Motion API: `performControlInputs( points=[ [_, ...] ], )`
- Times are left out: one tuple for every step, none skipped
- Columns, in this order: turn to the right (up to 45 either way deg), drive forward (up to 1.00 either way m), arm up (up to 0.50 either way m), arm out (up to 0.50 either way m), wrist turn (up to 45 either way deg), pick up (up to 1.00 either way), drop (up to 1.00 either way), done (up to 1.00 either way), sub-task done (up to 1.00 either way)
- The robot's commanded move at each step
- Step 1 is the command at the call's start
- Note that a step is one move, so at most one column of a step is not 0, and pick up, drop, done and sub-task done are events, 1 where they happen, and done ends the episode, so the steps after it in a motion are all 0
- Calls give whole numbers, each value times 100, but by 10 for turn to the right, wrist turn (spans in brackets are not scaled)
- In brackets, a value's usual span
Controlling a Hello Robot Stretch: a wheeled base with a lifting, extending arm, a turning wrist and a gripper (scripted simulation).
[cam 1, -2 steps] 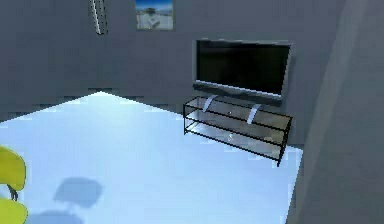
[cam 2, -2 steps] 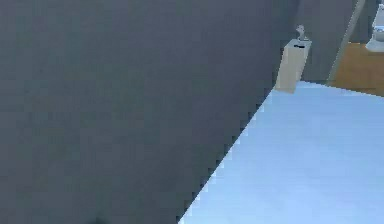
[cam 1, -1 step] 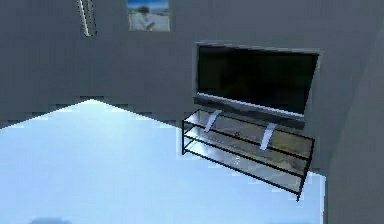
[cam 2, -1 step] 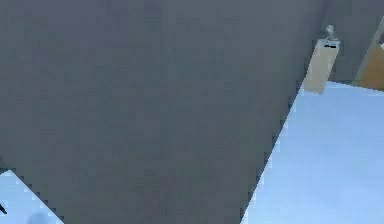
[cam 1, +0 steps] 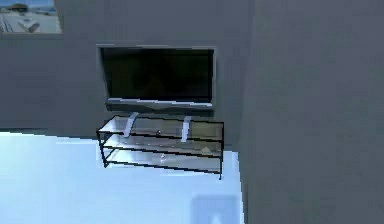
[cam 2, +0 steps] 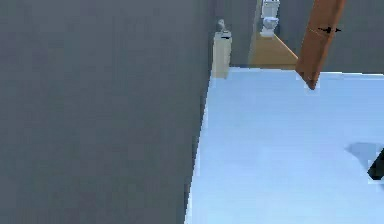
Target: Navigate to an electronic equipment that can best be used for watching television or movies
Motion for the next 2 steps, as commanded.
performControlInputs(
  points=[
    [0,75,0,0,0,0,0,0,0],
    [-150,0,0,0,0,0,0,0,0]
  ],
)
